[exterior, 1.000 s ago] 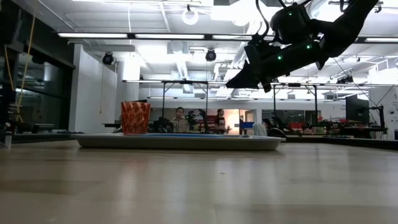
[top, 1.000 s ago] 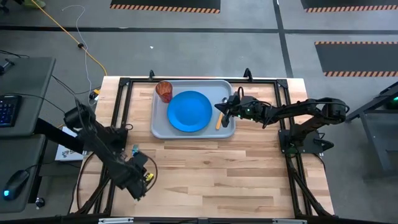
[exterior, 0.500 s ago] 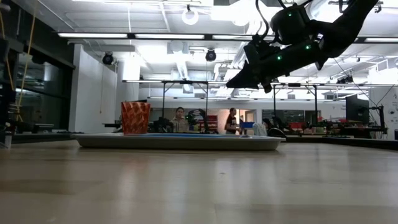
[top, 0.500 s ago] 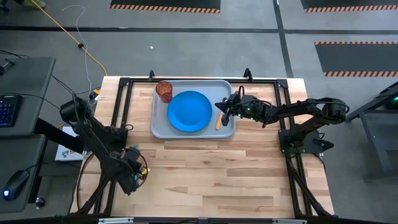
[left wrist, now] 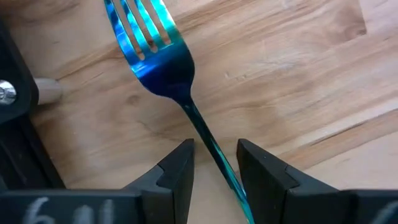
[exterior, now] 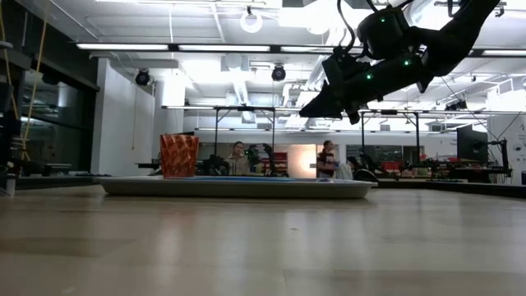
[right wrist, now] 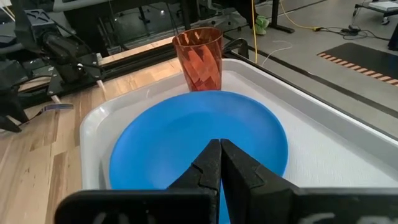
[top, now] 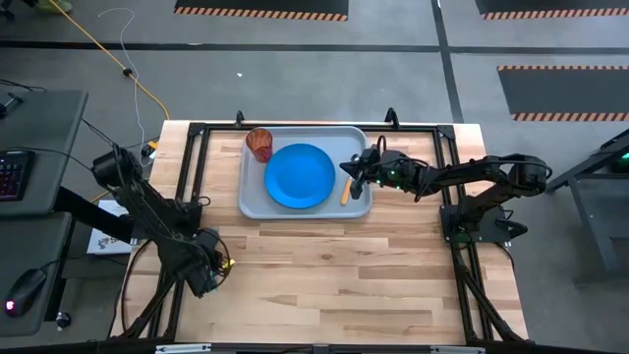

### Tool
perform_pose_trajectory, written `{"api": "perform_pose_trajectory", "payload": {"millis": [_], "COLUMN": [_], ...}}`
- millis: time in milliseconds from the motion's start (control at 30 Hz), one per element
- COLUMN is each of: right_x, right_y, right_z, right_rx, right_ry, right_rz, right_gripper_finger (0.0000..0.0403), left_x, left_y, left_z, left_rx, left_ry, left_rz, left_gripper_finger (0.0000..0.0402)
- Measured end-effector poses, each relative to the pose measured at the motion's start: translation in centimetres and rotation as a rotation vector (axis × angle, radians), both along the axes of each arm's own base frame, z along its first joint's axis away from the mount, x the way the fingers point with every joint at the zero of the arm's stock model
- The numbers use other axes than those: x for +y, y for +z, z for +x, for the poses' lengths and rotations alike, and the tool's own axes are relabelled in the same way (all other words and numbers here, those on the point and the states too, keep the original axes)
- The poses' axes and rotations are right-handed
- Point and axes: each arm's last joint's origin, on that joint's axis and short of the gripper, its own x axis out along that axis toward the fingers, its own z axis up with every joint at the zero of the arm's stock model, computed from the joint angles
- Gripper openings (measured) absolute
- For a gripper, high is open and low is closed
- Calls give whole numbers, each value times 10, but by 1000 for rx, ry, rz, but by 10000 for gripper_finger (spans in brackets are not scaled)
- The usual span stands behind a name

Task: Pick and place plate/cup/fork/spoon on tray
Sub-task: Put the blue fork on the gray serving tray to the right of the blue plate

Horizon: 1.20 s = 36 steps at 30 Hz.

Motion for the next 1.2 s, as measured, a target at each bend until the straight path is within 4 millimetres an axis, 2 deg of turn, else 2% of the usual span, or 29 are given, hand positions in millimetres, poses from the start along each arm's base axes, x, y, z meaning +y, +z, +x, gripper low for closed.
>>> {"api": "perform_pose_trajectory", "payload": {"millis": [333,767,867,1033,1200], "right_x": [0,0,0,0,0], "right_y": [0,-1,-1,-1,-1], "right_z": [0,0,0,0,0], "right_rx": [1,8,7,7,7], "right_ry": [1,0,4,6,9], "right_rz": [-3,2,3,3,5], "right_gripper_finger": [0,0,0,0,0], "left_x": [0,-4,-5,-9,-16], "left_y": [0,4,6,20,47], "left_z": [0,4,5,9,16], "left_rx": [0,-7,1,12,-16], "left_ry": [-21,-118,-172,-238,-304], "left_rz": [12,14,24,76,159], "left_gripper_finger": [110,16,9,12,6]}}
